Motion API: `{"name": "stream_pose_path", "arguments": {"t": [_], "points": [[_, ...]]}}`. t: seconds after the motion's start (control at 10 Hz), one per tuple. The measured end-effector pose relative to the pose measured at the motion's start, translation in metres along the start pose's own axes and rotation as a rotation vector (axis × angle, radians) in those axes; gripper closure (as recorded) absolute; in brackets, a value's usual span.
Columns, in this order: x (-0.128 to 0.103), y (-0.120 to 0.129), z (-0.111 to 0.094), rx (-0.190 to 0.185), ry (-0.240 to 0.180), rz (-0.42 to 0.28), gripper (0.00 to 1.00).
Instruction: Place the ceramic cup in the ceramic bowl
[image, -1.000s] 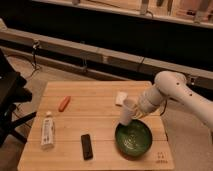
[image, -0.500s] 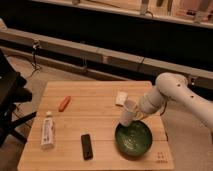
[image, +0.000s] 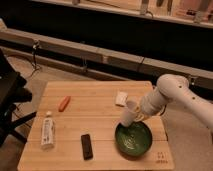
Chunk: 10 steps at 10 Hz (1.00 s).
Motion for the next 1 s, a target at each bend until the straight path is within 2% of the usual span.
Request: {"name": "stream_pose_path", "arguments": {"t": [1.0], "points": [[0.0071,0.0107,0.0043,-0.003,-0.004,0.012,1.0]]}}
